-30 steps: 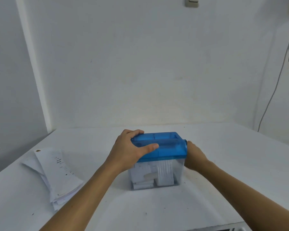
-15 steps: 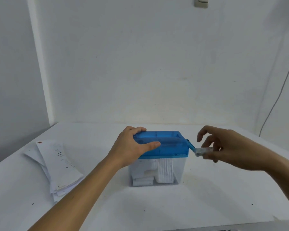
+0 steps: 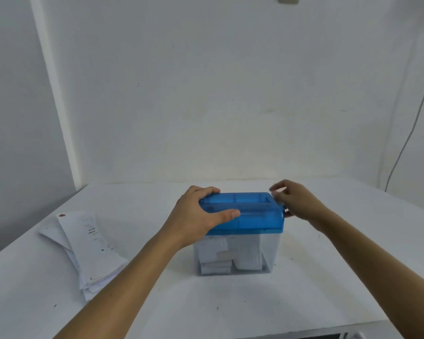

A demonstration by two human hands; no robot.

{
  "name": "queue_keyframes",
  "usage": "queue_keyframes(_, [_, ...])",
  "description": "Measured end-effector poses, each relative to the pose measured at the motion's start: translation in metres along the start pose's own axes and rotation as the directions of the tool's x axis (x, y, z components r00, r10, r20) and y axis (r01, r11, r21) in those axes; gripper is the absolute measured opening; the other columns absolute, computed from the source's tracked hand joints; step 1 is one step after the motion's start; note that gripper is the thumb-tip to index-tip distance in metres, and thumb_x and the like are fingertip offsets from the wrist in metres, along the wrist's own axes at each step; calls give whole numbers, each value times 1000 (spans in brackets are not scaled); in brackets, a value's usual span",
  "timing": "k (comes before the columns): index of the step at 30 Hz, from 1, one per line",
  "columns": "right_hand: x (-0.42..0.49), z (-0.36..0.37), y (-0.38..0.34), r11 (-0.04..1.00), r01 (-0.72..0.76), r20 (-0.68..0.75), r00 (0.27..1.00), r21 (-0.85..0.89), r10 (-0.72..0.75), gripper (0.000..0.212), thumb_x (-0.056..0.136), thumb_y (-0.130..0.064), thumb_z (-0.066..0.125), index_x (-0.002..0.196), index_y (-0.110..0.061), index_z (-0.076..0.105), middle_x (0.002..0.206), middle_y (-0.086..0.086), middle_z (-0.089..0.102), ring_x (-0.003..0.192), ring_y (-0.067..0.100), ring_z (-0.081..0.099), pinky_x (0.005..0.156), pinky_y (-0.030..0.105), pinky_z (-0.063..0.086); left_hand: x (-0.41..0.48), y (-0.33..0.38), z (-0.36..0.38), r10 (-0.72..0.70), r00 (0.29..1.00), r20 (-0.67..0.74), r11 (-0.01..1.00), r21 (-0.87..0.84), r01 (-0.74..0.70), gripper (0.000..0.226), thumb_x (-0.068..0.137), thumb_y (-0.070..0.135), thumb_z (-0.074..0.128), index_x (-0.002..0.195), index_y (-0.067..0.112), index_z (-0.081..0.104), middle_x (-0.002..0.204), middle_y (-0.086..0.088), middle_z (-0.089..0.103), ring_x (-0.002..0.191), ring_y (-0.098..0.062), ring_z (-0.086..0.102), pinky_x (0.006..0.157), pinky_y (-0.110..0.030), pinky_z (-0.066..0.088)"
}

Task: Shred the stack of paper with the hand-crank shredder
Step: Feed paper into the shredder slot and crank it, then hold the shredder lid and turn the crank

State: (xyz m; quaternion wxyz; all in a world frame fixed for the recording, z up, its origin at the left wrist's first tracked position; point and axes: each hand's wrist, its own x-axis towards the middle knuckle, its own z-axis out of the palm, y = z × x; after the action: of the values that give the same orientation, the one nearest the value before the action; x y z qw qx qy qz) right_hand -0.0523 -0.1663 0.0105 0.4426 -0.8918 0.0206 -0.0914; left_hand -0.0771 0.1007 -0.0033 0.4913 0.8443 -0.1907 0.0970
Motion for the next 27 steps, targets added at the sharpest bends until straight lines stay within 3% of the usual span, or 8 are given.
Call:
queue_keyframes(4, [-4, 11, 13, 995, -81, 74, 994, -52, 85, 16, 104, -15, 48, 106, -12, 63, 102, 8, 71, 93, 22, 70, 85, 39, 61, -1, -1, 0, -9, 1000, -6, 1000, -16, 9, 85, 54, 75, 73, 128, 36, 59, 121, 21, 51, 115, 0, 52, 95, -21, 48])
queue_keyframes(7, [-9, 11, 17, 991, -92, 78, 992, -99, 100, 20, 105, -14, 44, 107, -13, 64, 100, 5, 71, 91, 19, 69, 78, 32, 60, -2, -2, 0, -13, 1000, -15, 999, -36, 13, 78, 58, 73, 75, 125, 37, 59, 121, 23, 51, 115, 4, 50, 95, -18, 46])
queue_keyframes(10, [-8, 9, 18, 991, -85, 38, 995, -107, 90, 18, 104, -18, 46, 107, -14, 63, 103, 4, 70, 95, 19, 67, 83, 35, 60, -3, -2, 2, -10, 1000, -11, 998, -57, 9, 65, 69, 71, 71, 123, 36, 60, 122, 22, 52, 117, 5, 49, 95, -17, 43])
queue_keyframes(13, [-2, 7, 8, 996, -35, -29, 999, -80, 33, 14, 103, -19, 51, 111, -14, 62, 106, 4, 68, 97, 21, 65, 87, 39, 58, 0, -3, -1, -44, 999, -4, 992, -119, 44, 34, 98, 58, 52, 118, 33, 64, 126, 16, 55, 122, -4, 50, 105, -27, 40])
queue_keyframes(17, [-1, -2, -23, 999, 38, -81, 996, -32, -41, 12, 97, -14, 57, 104, -17, 66, 102, 3, 70, 100, 23, 66, 91, 45, 55, 2, -3, -3, -87, 996, 32, 972, -218, 92, 47, 107, 55, 31, 127, 26, 61, 135, 13, 45, 124, -5, 42, 105, -27, 28])
queue_keyframes(19, [-6, -11, -41, 995, 96, -120, 988, -41, -100, 12, 95, -14, 60, 98, -22, 69, 99, 0, 71, 101, 21, 65, 88, 41, 51, -1, -2, -1, -106, 994, -38, 934, -347, 86, 51, 104, 62, 31, 126, 23, 56, 139, 13, 42, 122, -1, 40, 105, -24, 25])
queue_keyframes(22, [-22, -10, -81, 958, 256, -161, 948, -127, -274, 10, 97, -20, 60, 99, -25, 69, 99, -9, 69, 95, 7, 62, 78, 29, 45, -21, -13, -11, -152, 960, -234, 878, -478, 23, 42, 105, 50, 37, 136, 27, 54, 142, 15, 45, 122, 11, 43, 96, -9, 29])
queue_keyframes(27, [-70, 30, -149, 780, 564, -84, 793, -271, -603, 11, 96, -22, 60, 101, -32, 64, 95, -19, 63, 83, -8, 59, 72, 10, 43, -75, -63, -54, -156, 894, -420, 971, -232, 61, 14, 97, 28, 67, 108, 35, 62, 124, 15, 57, 116, 2, 51, 84, -7, 36])
